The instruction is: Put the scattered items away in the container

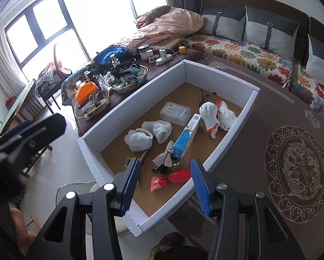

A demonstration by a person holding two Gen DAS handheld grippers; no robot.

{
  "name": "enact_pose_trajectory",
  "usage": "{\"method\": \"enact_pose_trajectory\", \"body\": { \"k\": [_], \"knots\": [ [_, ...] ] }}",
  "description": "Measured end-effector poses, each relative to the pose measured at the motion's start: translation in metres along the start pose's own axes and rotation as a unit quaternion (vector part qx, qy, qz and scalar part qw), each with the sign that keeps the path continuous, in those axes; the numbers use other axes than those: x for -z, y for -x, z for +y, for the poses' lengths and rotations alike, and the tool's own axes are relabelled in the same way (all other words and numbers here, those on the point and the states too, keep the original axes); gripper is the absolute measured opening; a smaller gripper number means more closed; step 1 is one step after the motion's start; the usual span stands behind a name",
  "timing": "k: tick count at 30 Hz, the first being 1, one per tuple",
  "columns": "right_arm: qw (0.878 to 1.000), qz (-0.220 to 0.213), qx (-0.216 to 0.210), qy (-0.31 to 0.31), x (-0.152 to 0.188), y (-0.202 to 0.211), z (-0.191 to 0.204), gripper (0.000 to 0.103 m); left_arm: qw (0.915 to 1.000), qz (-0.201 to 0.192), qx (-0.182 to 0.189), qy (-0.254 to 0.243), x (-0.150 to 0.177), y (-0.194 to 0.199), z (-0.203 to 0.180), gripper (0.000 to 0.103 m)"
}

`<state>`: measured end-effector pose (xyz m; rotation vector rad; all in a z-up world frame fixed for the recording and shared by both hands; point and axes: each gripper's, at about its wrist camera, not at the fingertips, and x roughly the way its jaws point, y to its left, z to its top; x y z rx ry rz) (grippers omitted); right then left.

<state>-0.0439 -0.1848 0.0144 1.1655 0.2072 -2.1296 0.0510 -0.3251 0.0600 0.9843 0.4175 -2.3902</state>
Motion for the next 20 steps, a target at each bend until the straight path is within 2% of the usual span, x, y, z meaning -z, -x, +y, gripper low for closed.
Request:
{"method": "enact_pose_trajectory", "body": {
  "k": [3, 5, 13, 20],
  "knots": [
    [1.0, -0.001, 0.0, -0.002, -0.001, 0.0, -0.002, 0.05, 0.9992, 0.009, -0.039, -0.003, -0.003, -0.006, -0.001, 0.103],
    [1.0, 0.0, 0.001, -0.003, 0.0, -0.001, -0.003, 0.05, 0.9986, 0.016, -0.05, -0.006, -0.003, -0.01, -0.002, 0.103],
    [1.0, 0.003, 0.002, -0.007, 0.001, -0.005, -0.007, 0.05, 0.9963, 0.07, 0.044, 0.026, 0.006, -0.031, 0.001, 0.103],
    [1.0, 0.003, 0.004, -0.009, 0.001, -0.008, -0.009, 0.05, 0.999, 0.028, -0.008, 0.033, 0.009, -0.021, 0.005, 0.103]
  ]
}}
